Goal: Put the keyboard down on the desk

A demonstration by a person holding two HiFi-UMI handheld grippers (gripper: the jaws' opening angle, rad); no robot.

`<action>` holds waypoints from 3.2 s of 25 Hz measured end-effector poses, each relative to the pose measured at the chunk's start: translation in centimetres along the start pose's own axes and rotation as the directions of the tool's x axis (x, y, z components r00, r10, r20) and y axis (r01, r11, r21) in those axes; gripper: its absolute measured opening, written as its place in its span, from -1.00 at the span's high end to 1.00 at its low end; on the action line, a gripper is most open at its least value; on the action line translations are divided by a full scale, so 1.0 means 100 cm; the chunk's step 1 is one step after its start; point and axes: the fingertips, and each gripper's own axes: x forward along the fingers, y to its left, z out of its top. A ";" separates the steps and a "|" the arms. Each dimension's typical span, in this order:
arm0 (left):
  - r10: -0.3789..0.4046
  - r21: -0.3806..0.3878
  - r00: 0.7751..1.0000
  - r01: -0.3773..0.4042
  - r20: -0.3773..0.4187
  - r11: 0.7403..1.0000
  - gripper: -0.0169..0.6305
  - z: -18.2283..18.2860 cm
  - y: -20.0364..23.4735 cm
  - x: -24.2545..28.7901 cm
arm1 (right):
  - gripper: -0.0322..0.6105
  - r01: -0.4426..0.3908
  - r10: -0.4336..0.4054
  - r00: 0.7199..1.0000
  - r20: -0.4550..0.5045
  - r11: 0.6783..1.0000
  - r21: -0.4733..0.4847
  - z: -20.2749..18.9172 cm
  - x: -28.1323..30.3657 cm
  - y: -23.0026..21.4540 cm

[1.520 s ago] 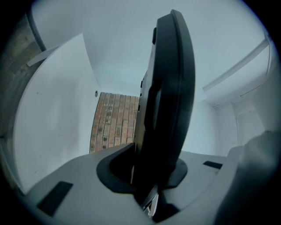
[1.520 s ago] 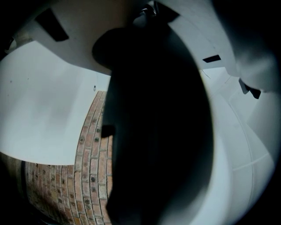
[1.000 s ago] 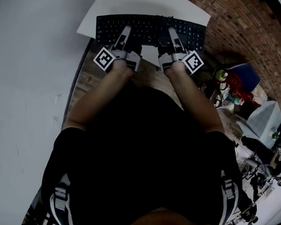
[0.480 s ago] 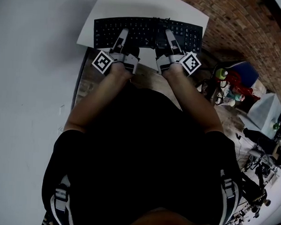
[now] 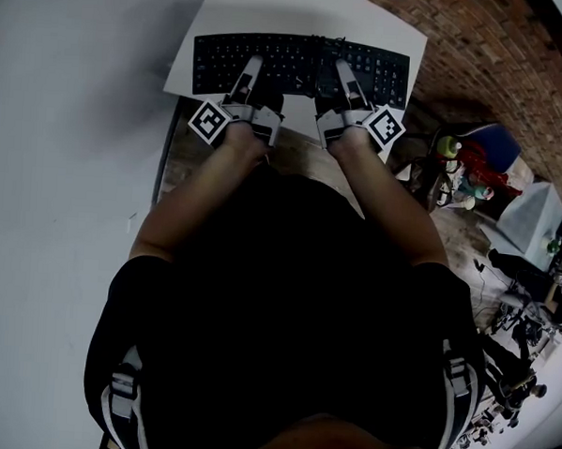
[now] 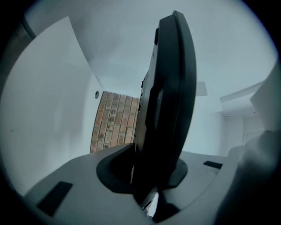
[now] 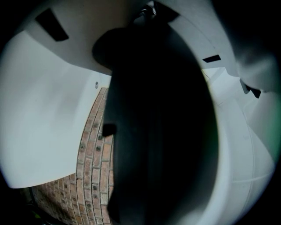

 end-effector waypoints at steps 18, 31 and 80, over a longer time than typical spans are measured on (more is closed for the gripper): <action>-0.008 0.013 1.000 0.009 -0.015 1.000 0.67 -0.002 -0.010 0.000 | 0.47 -0.022 0.022 1.000 0.004 1.000 0.004 -0.002 -0.001 0.008; -0.020 0.011 0.998 0.020 -0.054 1.000 0.67 -0.003 -0.016 0.003 | 0.47 -0.030 0.030 0.999 0.040 1.000 -0.005 -0.003 -0.004 0.015; -0.063 0.051 0.998 0.062 0.022 0.997 0.65 -0.010 -0.054 -0.012 | 0.47 -0.094 0.094 0.993 -0.065 0.996 -0.001 -0.008 0.002 0.050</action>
